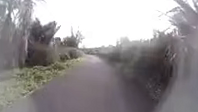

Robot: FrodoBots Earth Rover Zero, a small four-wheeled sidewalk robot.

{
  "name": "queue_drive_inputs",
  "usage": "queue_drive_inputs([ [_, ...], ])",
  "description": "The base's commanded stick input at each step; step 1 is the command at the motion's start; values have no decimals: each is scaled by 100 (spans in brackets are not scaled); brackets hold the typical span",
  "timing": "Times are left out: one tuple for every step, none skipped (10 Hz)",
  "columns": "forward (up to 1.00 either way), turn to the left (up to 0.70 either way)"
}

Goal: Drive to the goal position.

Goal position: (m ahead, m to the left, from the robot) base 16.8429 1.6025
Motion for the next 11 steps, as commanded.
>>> queue_drive_inputs([
  [70,0],
  [70,0],
  [70,0],
  [70,0],
  [70,0],
  [70,0],
  [70,0],
  [70,0],
  [70,0],
  [70,0],
  [70,-6],
])
